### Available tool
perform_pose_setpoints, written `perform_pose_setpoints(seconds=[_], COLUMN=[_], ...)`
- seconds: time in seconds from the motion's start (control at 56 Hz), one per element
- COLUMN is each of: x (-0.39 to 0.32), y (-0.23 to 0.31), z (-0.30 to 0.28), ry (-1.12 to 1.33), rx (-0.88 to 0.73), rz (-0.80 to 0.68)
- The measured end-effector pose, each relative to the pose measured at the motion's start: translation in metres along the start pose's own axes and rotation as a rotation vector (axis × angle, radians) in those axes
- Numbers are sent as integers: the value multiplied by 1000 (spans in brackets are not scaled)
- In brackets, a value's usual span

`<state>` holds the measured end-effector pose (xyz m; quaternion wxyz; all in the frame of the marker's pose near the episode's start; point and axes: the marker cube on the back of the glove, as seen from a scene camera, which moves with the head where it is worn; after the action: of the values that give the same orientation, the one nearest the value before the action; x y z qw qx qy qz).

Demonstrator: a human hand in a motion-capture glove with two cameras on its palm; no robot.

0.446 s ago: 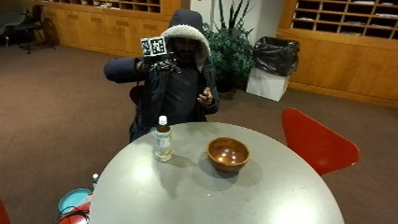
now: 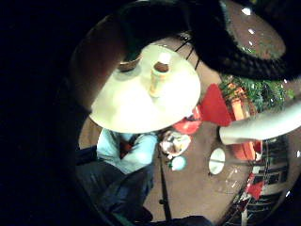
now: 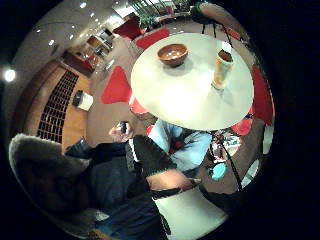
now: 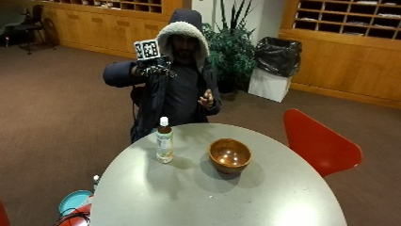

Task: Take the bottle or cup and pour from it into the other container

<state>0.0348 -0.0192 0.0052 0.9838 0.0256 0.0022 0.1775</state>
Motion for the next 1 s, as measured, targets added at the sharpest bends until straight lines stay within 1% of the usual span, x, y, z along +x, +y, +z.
perform_pose_setpoints(seconds=[0.107,0.143,0.232,0.303,0.357,0.393,0.428,0.517,0.535,0.589,0.625,0.642,0.714,0.785,0.839,0.91,0.999], x=[30,40,59,73,85,92,99,118,120,119,120,122,126,125,121,119,112], y=[-3,-5,-25,-48,-53,-60,-71,-97,-103,-123,-131,-133,-137,-141,-148,-147,-159], z=[6,10,18,31,39,47,56,84,89,108,120,126,150,172,186,212,240], ry=[-26,-34,-54,-81,-99,-113,-132,-194,-209,-257,-288,-302,-367,-459,-552,-700,-883], rx=[-8,-18,-40,9,-35,-51,-25,11,29,153,210,213,136,70,35,28,-25], rz=[-163,-175,-152,-94,-101,-74,-60,-115,-97,31,52,47,13,81,102,45,70])
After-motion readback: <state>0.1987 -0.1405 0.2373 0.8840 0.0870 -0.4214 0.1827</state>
